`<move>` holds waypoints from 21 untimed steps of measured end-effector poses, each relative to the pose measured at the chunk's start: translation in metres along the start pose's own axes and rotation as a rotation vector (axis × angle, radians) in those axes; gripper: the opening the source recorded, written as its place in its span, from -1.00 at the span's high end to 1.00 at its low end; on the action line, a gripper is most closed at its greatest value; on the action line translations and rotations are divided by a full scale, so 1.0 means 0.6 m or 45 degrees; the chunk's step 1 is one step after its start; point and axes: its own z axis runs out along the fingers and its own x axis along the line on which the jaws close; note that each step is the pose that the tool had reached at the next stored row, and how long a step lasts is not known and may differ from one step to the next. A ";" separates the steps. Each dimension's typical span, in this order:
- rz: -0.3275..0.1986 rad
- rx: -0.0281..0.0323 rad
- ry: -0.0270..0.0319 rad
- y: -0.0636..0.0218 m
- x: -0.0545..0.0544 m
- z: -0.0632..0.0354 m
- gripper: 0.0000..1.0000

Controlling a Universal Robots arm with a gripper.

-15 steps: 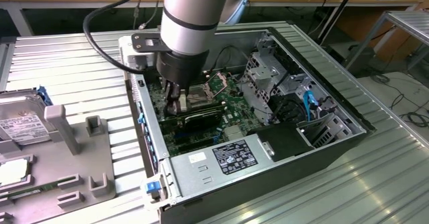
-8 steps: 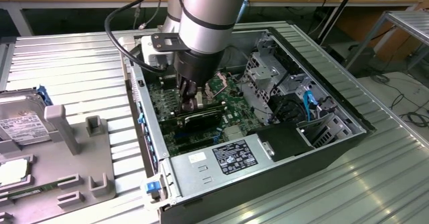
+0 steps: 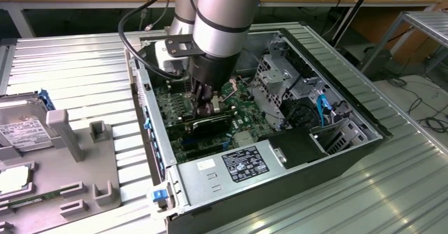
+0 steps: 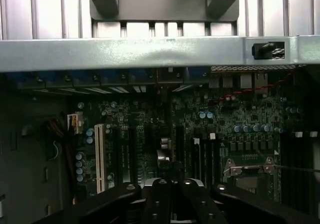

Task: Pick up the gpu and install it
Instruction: 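Press down on the gpu until it lock into place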

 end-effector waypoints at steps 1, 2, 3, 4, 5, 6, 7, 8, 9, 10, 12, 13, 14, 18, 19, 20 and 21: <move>-0.004 0.0042 0.0000 -0.002 0.000 0.000 0.79; -0.008 0.0085 0.0002 -0.004 0.000 0.001 0.79; -0.011 0.0109 0.0002 -0.006 0.000 0.002 0.79; -0.013 0.0123 0.0002 -0.008 0.000 0.004 0.79; -0.014 0.0126 0.0003 -0.010 0.001 0.006 0.79; -0.014 0.0127 0.0003 -0.011 0.001 0.009 0.79; -0.014 0.0128 0.0004 -0.011 0.002 0.012 0.79; -0.014 0.0132 0.0003 -0.012 0.002 0.016 0.79; -0.015 0.0139 0.0003 -0.013 0.003 0.017 0.79; -0.016 0.0160 0.0002 -0.015 0.003 0.021 0.79; -0.018 0.0187 0.0004 -0.017 0.003 0.024 0.79; -0.019 0.0198 0.0004 -0.018 0.003 0.026 0.79; -0.021 0.0212 0.0005 -0.020 0.003 0.027 0.79; -0.030 0.0276 0.0008 -0.025 0.003 0.033 0.79; -0.033 0.0303 0.0009 -0.028 0.003 0.035 0.79; -0.034 0.0318 0.0010 -0.028 0.003 0.037 0.79; -0.034 0.0318 0.0012 -0.028 0.003 0.037 0.79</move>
